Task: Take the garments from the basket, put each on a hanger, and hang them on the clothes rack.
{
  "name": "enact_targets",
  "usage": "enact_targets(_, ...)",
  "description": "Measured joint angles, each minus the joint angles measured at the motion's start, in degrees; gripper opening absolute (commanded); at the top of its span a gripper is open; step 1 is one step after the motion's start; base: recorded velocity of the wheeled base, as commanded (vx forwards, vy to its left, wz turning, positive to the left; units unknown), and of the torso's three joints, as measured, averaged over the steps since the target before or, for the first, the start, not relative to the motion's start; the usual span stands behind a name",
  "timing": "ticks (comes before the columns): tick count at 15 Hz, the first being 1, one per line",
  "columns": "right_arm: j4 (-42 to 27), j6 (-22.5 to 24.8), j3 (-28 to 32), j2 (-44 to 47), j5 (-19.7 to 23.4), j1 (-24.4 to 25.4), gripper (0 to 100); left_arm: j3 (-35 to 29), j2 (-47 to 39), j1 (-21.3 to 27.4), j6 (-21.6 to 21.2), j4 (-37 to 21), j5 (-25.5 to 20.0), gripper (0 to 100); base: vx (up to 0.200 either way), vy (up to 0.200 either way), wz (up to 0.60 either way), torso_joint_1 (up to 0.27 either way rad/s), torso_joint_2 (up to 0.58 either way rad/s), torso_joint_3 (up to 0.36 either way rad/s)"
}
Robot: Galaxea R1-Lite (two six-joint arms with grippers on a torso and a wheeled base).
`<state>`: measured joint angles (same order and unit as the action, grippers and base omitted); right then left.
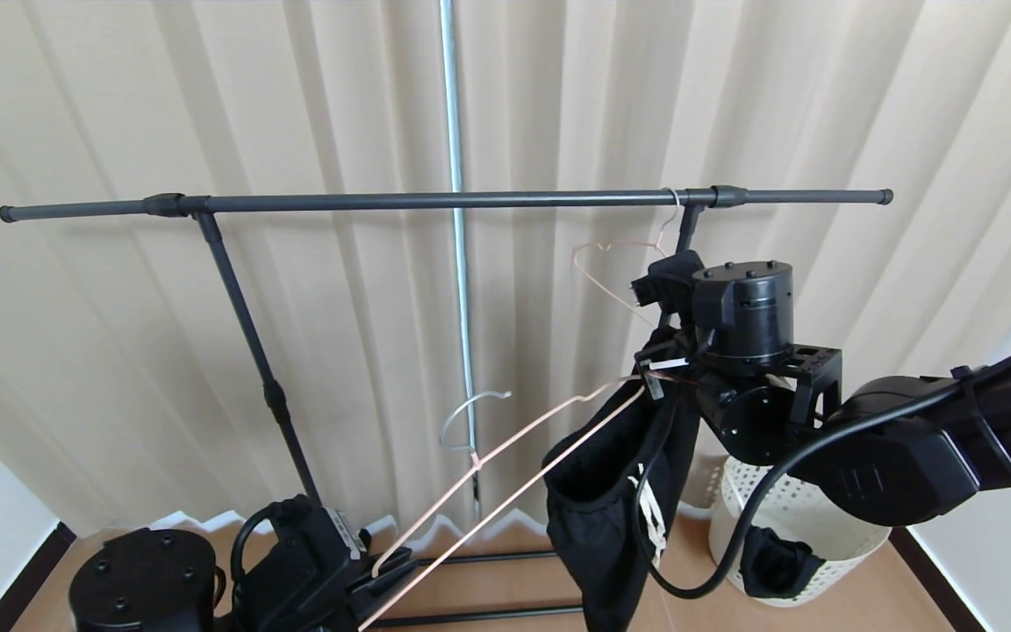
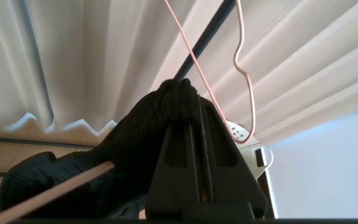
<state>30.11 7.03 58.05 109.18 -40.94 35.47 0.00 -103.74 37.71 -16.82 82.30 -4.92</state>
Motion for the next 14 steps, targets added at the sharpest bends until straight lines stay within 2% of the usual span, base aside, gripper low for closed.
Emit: enact_targets(14, -0.23, -3.40, -2.82, -3.04, -0.11, 9.06, 0, 0.00, -2.51, -0.39, 1.08, 0.77, 0.41, 0, 0.000, 0.000, 0.00, 0.000, 0.00, 0.000)
